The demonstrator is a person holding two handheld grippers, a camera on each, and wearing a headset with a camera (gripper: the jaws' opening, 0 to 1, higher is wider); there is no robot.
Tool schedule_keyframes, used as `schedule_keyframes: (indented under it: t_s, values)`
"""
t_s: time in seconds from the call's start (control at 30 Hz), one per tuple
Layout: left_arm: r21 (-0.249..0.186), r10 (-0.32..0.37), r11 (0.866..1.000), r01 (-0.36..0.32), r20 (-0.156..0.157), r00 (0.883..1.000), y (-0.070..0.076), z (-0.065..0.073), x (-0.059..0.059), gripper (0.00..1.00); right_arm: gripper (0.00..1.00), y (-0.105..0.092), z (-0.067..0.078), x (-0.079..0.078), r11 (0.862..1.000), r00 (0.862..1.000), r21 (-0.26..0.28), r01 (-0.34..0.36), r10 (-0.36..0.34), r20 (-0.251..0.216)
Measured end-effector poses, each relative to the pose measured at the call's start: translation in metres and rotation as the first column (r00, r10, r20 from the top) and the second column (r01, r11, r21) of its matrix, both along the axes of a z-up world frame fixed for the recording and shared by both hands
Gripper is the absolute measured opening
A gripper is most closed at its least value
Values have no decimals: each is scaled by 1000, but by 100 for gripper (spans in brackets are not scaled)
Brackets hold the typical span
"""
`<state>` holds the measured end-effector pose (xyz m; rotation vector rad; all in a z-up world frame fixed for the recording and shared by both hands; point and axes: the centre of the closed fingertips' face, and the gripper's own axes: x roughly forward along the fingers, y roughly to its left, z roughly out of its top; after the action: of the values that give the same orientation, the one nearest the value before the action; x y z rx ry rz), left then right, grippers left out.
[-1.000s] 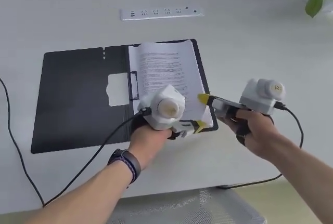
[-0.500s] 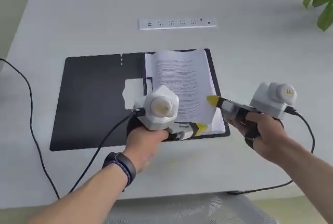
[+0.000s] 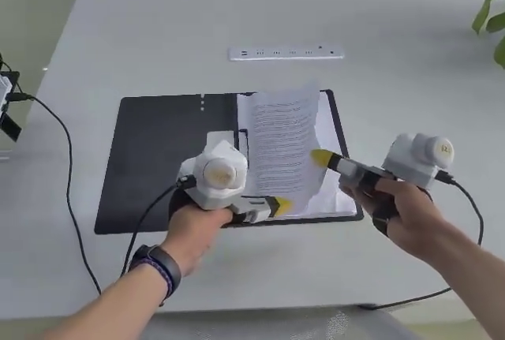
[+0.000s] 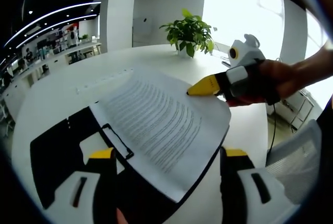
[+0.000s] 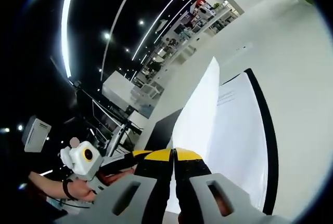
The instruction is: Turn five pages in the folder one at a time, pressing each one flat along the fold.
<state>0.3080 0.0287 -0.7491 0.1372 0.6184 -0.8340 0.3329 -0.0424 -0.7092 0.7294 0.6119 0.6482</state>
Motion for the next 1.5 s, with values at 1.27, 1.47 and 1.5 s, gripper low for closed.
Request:
schedule_keyframes:
  t_s: [1.27, 1.47, 1.5]
  values:
    - [-15, 234, 972, -233, 79, 969, 175, 47, -25, 88, 0, 171, 16, -5, 957, 958, 42, -286, 285, 18]
    - [-10, 256, 967, -256, 76, 964, 190, 44, -30, 88, 0, 195, 5, -3, 955, 956, 58, -290, 292, -31]
    - [-10, 260, 966, -259, 75, 963, 191, 44, -31, 88, 0, 197, 5, -3, 956, 956, 59, -288, 291, -37]
